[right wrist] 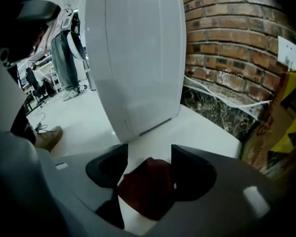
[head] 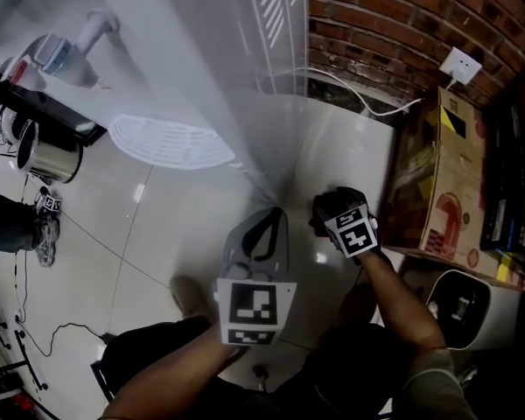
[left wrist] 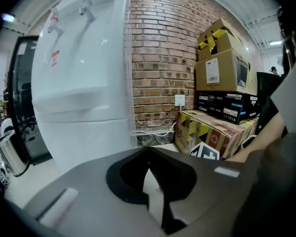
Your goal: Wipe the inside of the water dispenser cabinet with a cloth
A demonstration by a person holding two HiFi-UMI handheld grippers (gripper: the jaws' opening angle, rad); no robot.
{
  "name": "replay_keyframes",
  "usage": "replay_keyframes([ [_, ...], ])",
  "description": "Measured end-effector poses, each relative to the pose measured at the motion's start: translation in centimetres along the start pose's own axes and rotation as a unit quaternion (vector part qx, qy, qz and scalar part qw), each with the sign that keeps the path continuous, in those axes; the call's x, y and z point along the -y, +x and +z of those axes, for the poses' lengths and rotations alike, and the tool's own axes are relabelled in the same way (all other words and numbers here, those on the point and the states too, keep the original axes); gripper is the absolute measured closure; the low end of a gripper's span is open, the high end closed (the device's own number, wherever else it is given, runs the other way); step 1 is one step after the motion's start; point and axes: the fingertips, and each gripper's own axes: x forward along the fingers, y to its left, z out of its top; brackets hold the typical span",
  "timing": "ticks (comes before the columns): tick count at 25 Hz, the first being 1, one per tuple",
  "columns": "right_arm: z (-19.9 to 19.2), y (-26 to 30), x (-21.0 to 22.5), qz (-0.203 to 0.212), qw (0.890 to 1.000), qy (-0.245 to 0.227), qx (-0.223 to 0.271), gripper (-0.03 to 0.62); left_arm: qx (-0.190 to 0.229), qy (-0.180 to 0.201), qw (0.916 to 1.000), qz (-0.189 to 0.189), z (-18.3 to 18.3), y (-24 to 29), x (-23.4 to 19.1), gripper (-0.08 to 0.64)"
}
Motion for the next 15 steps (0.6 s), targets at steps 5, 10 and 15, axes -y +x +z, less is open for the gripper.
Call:
replay_keyframes([
  [5,-3.5,4.5,0.2,0.003,0.998,0.007,-0.055,0.284,-0.015,-0.014,0.9998,0.004,-0.7,-0.2,-1.3,0.559],
  [10,-7.8,6.8,-0.1,0.015,0.992,0.022,-0.123,0.261,-0.020,-0.025,0.9995,-0.001,-0.9,-0.3,-1.5,0.560],
  [15,-9.5,7.7,-0.1,0.010,0.991,0.030,-0.130,0.287,-0.017,-0.028,0.9994,-0.006,-0.6,-0.7,-1.6,0.560],
])
